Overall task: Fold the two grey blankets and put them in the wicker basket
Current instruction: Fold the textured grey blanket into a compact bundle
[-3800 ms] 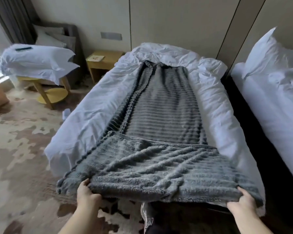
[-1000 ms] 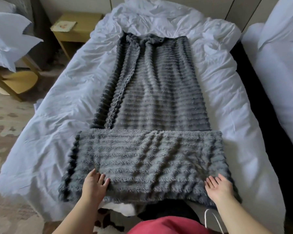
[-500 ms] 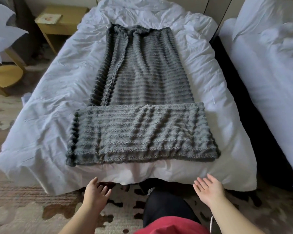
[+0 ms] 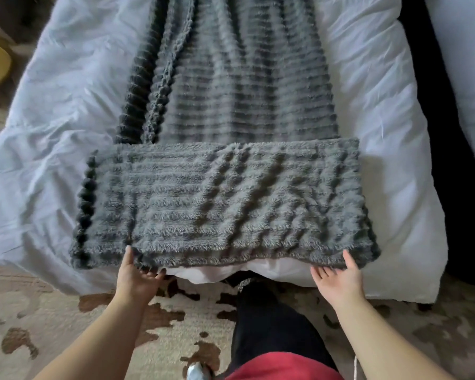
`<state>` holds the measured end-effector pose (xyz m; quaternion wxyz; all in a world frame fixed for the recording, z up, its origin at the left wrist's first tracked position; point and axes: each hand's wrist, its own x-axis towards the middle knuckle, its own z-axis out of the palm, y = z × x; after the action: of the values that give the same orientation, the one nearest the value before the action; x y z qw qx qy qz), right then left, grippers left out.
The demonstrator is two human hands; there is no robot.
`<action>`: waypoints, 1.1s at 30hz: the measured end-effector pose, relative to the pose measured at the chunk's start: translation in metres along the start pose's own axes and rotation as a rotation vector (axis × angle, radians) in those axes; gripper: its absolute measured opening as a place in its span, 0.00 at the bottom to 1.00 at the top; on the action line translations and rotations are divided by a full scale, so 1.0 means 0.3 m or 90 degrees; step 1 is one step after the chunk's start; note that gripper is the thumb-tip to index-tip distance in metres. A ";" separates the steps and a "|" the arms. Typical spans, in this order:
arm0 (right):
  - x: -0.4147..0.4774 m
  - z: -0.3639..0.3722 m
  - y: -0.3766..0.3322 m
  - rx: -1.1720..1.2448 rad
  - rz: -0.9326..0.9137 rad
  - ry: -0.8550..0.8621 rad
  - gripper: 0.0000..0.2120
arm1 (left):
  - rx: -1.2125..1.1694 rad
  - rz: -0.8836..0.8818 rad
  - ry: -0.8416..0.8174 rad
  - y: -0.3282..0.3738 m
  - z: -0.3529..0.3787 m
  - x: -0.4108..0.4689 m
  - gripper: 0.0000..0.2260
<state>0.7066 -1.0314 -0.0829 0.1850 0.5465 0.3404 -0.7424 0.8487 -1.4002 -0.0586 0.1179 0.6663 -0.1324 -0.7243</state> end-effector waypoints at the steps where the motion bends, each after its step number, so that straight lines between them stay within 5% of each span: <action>1: 0.019 0.022 -0.009 0.005 0.005 0.008 0.33 | -0.015 -0.010 0.026 0.010 0.032 0.001 0.26; 5: 0.039 0.115 -0.051 0.020 0.035 0.035 0.26 | -0.067 -0.043 0.025 0.042 0.130 -0.021 0.19; 10: -0.060 0.404 -0.213 -0.006 0.027 -0.066 0.22 | -0.213 -0.008 -0.160 0.188 0.343 -0.164 0.28; 16: -0.541 0.978 -0.591 -0.014 -0.166 -0.286 0.12 | -0.088 0.170 -0.396 0.538 0.757 -0.576 0.23; 21: -0.987 1.191 -0.839 0.029 -0.309 -0.519 0.18 | -0.159 0.309 -0.618 0.747 0.924 -0.995 0.21; 27: -1.078 1.088 -0.838 0.037 -0.363 -0.587 0.19 | -0.233 0.328 -0.627 0.777 0.859 -1.084 0.17; 33: -0.881 0.845 -0.665 0.012 -0.337 -0.515 0.18 | -0.154 0.283 -0.530 0.662 0.685 -0.875 0.19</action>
<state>0.4919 -1.0970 0.2687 0.1023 0.1101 0.3618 -0.9200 0.6649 -1.4879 0.2718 0.2835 0.2571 -0.2224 -0.8967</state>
